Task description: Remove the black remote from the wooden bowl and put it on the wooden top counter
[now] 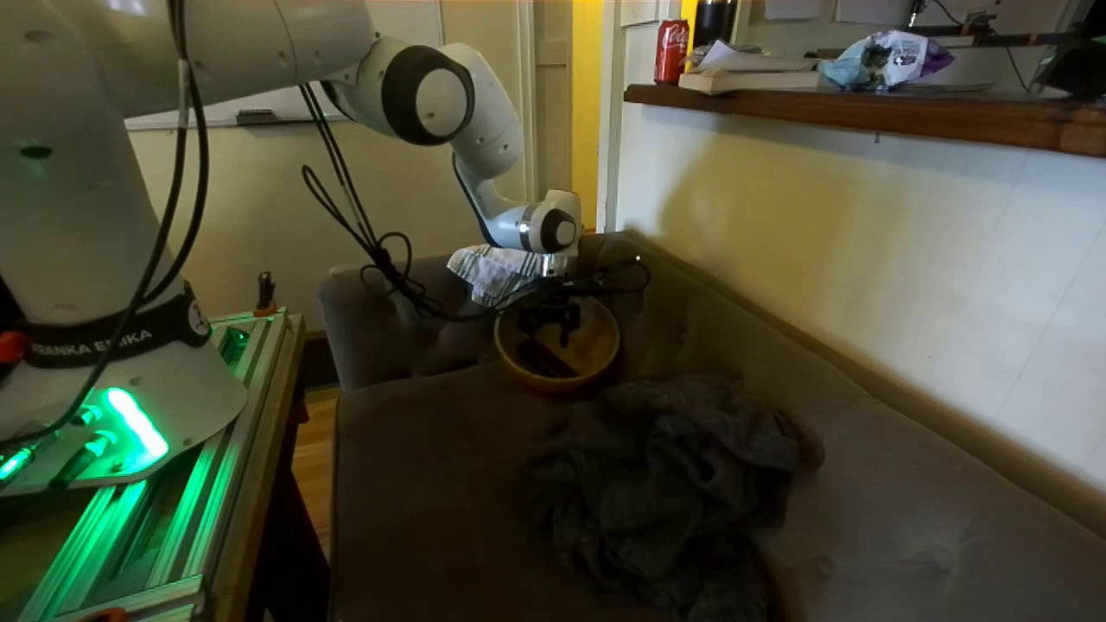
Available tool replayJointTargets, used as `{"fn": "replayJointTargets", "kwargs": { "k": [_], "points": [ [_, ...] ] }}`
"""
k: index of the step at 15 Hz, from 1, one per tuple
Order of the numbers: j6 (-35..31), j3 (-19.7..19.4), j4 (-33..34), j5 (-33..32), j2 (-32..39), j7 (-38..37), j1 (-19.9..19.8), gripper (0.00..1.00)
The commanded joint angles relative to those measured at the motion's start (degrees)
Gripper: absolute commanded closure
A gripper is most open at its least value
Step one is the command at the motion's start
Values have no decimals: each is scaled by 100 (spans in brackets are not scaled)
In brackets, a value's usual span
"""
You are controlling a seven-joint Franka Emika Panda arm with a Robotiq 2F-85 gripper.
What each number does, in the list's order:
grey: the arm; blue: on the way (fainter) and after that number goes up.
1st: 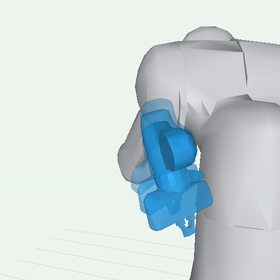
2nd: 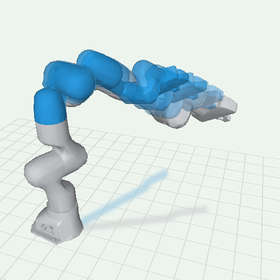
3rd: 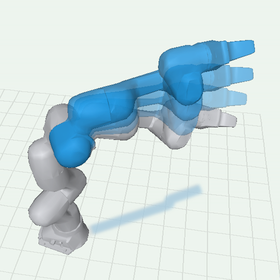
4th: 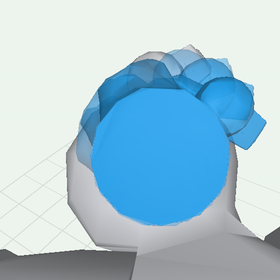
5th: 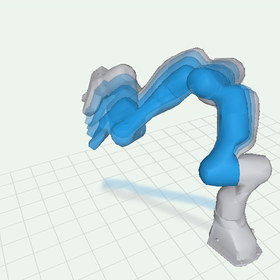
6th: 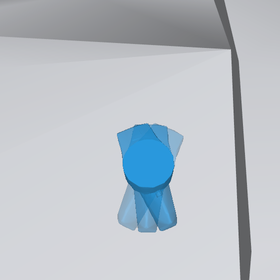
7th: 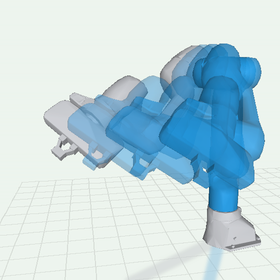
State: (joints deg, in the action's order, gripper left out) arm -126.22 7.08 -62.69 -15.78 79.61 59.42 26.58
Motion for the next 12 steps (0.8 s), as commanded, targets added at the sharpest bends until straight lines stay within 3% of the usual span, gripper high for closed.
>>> {"fn": "replayJointTargets", "kwargs": {
  "k": [1, 4, 6, 12],
  "points": [
    [608, -228, 1085, -31, 614, -199, 219, 0],
    [1025, -195, 1620, 32, 935, -46, 217, 0],
    [964, 23, 1097, -45, 593, 115, -1, 0],
    [1111, 244, 1118, 136, 590, 481, -384, 1]
  ]
}}
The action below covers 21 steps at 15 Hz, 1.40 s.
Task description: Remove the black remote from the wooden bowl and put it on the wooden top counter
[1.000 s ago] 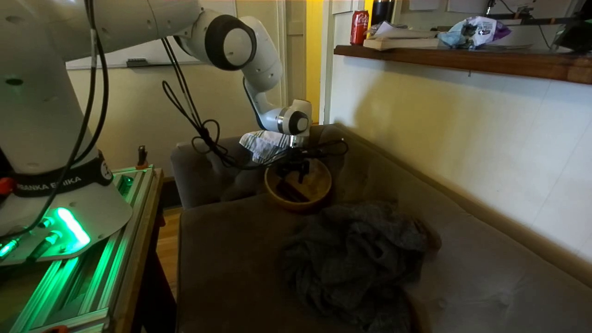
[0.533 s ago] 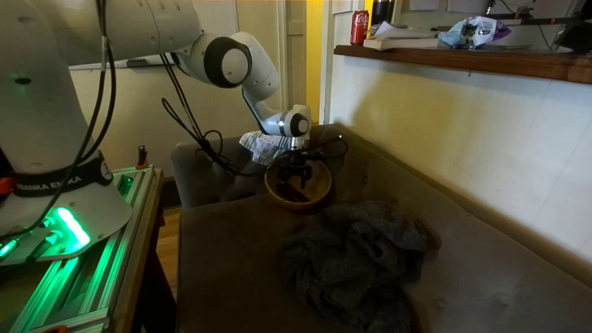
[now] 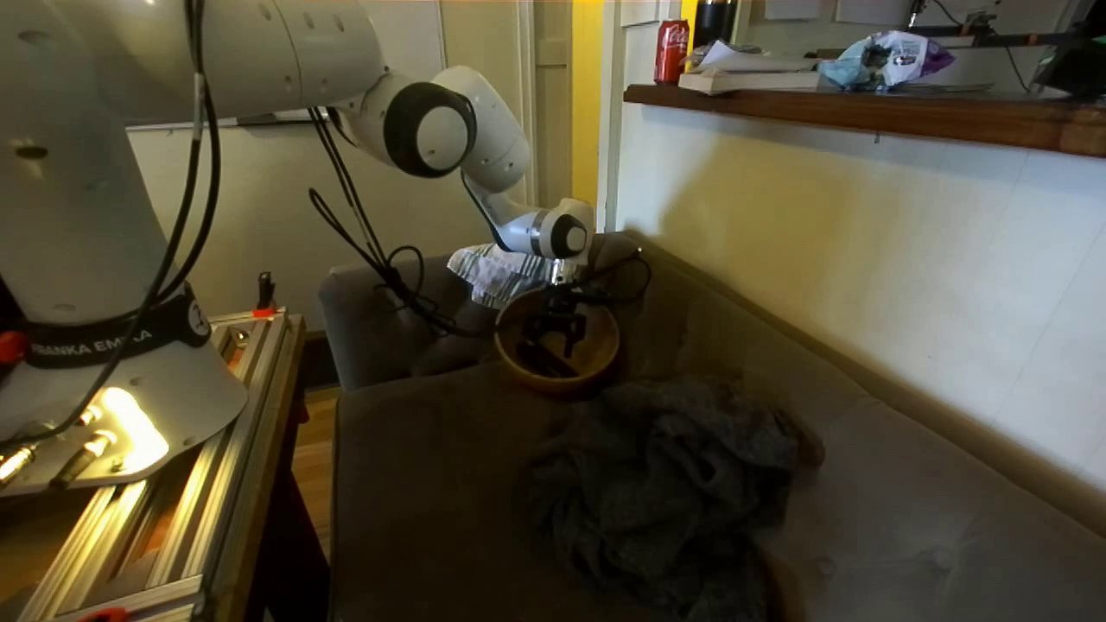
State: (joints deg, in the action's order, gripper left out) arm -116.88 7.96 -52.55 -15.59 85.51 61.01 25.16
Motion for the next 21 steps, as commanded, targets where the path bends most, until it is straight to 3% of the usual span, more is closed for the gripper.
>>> {"fn": "replayJointTargets", "kwargs": {
  "k": [1, 2, 4, 8, 11, 16, 17, 18, 21],
  "points": [
    [300, 251, 128, 208, 0, 441, -347, 1],
    [107, 80, 21, 79, 0, 115, -128, 0],
    [122, 92, 20, 93, 1, 136, -166, 0],
    [-798, 226, -188, 12, 1, 817, -275, 0],
    [-1213, 233, -442, 14, -49, 927, -372, 0],
    [-1339, 168, -464, 30, 18, 903, -401, 0],
    [-1246, 145, -443, 23, 19, 866, -377, 4],
    [-1198, 126, -429, 13, 20, 843, -358, 21],
    [-1089, 67, -406, -18, 20, 787, -299, 37]
  ]
}}
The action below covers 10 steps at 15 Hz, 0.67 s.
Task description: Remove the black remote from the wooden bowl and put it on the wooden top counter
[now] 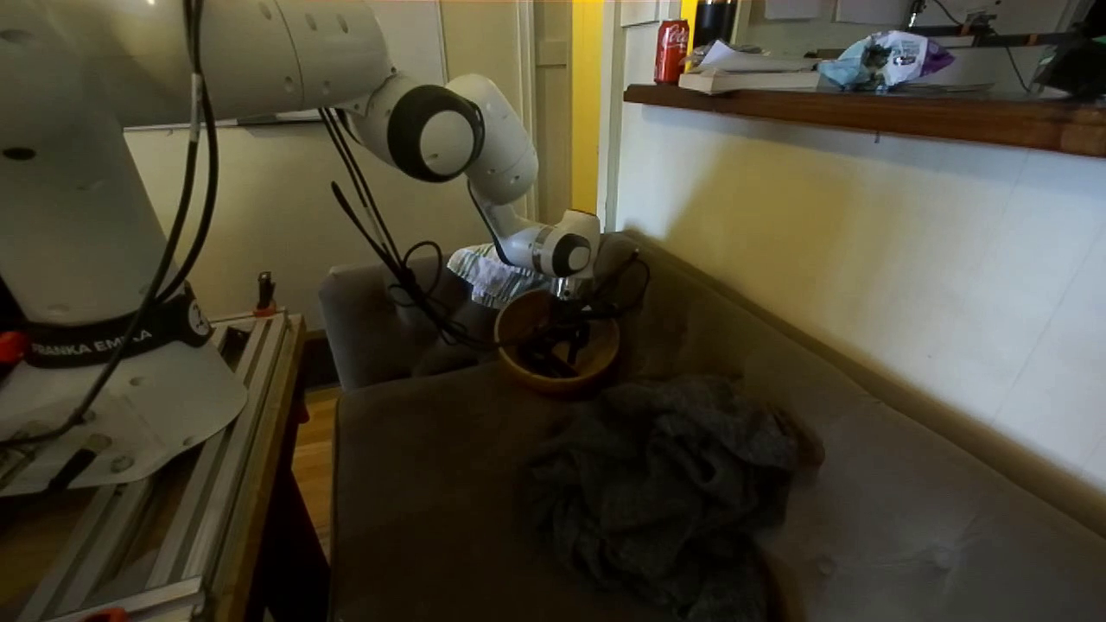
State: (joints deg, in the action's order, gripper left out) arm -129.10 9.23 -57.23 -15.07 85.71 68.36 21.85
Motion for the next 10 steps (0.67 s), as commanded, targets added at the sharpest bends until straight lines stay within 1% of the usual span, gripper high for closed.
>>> {"fn": "replayJointTargets", "kwargs": {
  "k": [1, 3, 5, 6, 8, 10],
  "points": [
    [167, -71, 65, -78, 0, 55, 42, 46],
    [217, -103, 72, -99, -1, 36, 69, 60],
    [292, -127, 105, -96, -2, -16, 83, 62],
    [280, -161, -2, -73, -78, -50, 74, 62],
    [209, -134, -414, -22, -399, -16, -95, 62],
    [-82, -102, -1167, 33, -913, -56, -349, 62]
  ]
}}
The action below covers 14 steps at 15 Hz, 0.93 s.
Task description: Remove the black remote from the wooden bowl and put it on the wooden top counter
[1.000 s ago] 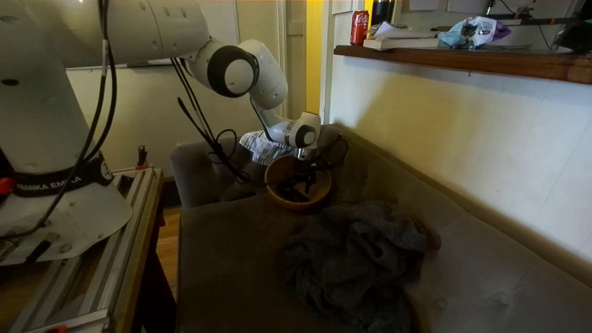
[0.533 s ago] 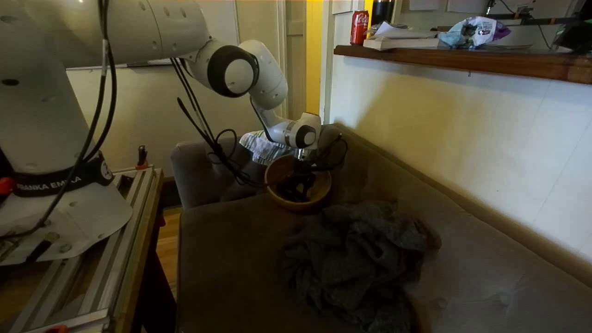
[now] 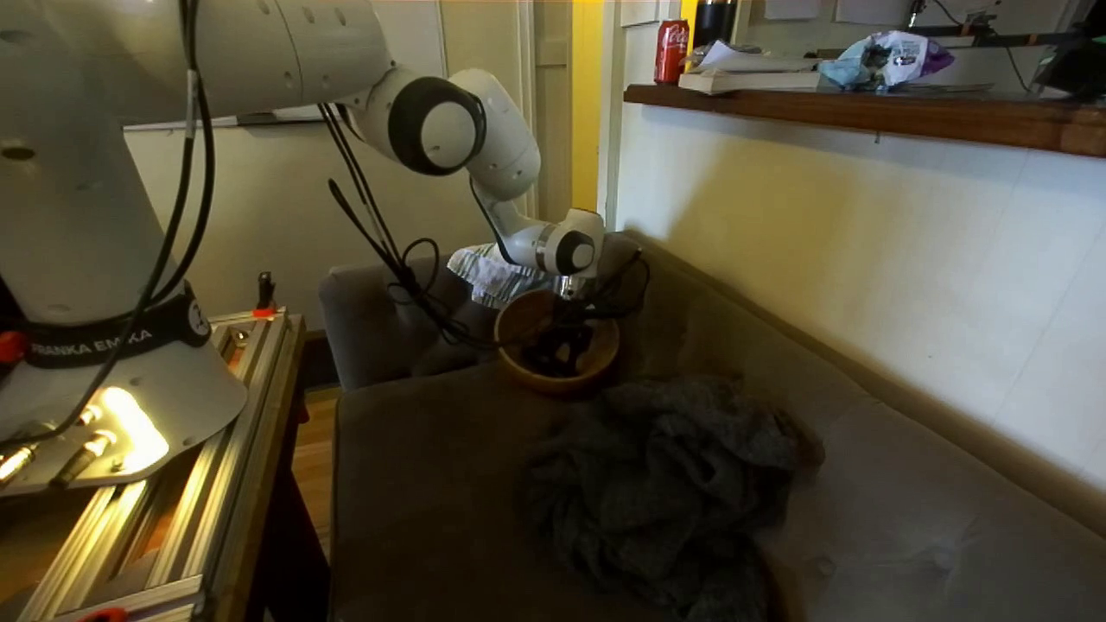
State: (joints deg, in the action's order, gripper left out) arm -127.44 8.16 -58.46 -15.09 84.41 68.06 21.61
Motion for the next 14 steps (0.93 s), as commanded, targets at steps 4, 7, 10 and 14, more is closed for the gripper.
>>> {"fn": "replayJointTargets", "kwargs": {
  "k": [4, 7, 10, 14],
  "points": [
    [-622, 128, -2006, 113, -1469, -47, -832, 62],
    [-914, 322, -2762, 177, -2023, -29, -1235, 62],
    [-1313, 443, -3480, 160, -2550, -82, -1563, 62],
    [-1923, 602, -4505, 99, -3121, 72, -1837, 31]
  ]
}}
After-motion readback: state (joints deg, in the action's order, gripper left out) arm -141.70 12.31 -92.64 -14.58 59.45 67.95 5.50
